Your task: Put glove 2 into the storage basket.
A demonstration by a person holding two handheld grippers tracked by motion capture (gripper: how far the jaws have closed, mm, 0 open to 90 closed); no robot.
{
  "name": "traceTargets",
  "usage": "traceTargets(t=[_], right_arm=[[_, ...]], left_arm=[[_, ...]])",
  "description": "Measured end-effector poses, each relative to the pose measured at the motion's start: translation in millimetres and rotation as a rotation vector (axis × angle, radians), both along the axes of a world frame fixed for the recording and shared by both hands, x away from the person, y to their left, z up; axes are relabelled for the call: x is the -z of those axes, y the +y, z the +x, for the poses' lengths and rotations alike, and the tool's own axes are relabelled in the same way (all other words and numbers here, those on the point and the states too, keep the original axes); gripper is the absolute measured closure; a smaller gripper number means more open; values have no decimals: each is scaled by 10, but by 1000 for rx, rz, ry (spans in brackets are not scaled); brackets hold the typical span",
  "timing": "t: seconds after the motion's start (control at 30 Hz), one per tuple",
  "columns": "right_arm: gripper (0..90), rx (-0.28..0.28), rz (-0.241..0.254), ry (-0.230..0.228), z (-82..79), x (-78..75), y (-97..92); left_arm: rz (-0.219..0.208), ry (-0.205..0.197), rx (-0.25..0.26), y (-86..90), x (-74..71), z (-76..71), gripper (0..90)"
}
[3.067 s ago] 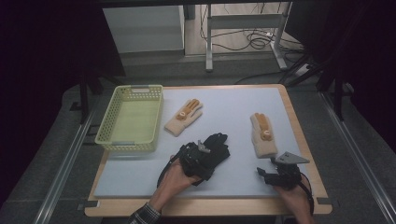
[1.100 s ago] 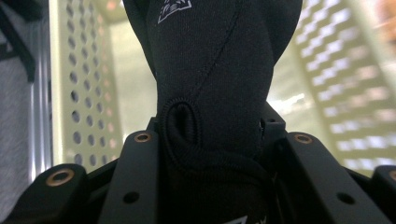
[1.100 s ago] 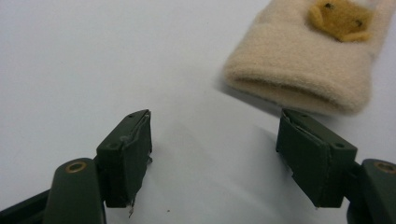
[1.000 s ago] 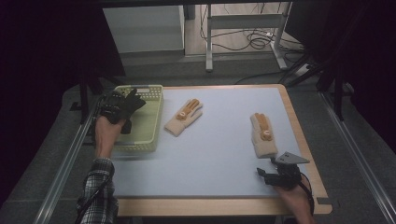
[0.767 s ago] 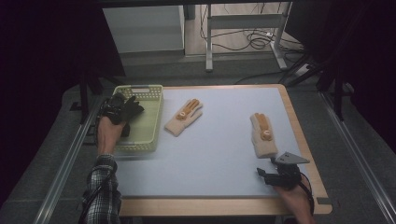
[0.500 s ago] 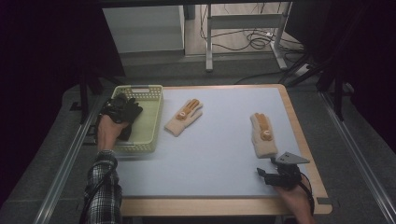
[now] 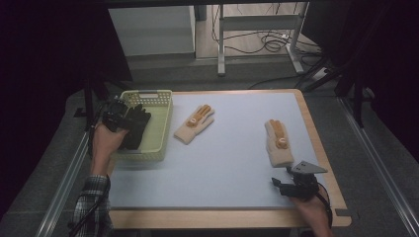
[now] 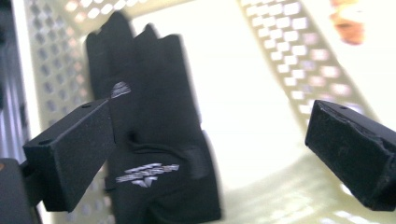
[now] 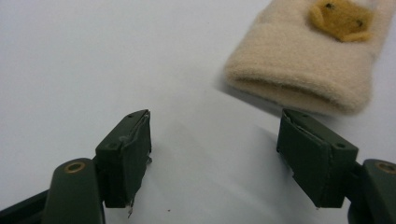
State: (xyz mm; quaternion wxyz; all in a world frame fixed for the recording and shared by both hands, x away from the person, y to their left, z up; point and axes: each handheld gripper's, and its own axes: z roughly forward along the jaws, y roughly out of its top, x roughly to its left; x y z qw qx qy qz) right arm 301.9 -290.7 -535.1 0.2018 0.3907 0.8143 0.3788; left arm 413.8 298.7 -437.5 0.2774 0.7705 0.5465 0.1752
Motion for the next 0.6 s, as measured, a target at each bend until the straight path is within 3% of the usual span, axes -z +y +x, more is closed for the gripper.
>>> traceTargets(t=[0.13, 0.37, 0.6], right_arm=[[259, 0, 1, 1, 0, 0, 0], [259, 1, -1, 3, -1, -2, 0], [259, 3, -2, 4, -1, -4, 3]], left_arm=[[23, -79, 80, -211, -36, -275, 24], [-21, -204, 204, -559, -79, -817, 20], [-66, -297, 302, -860, 143, -1298, 22]])
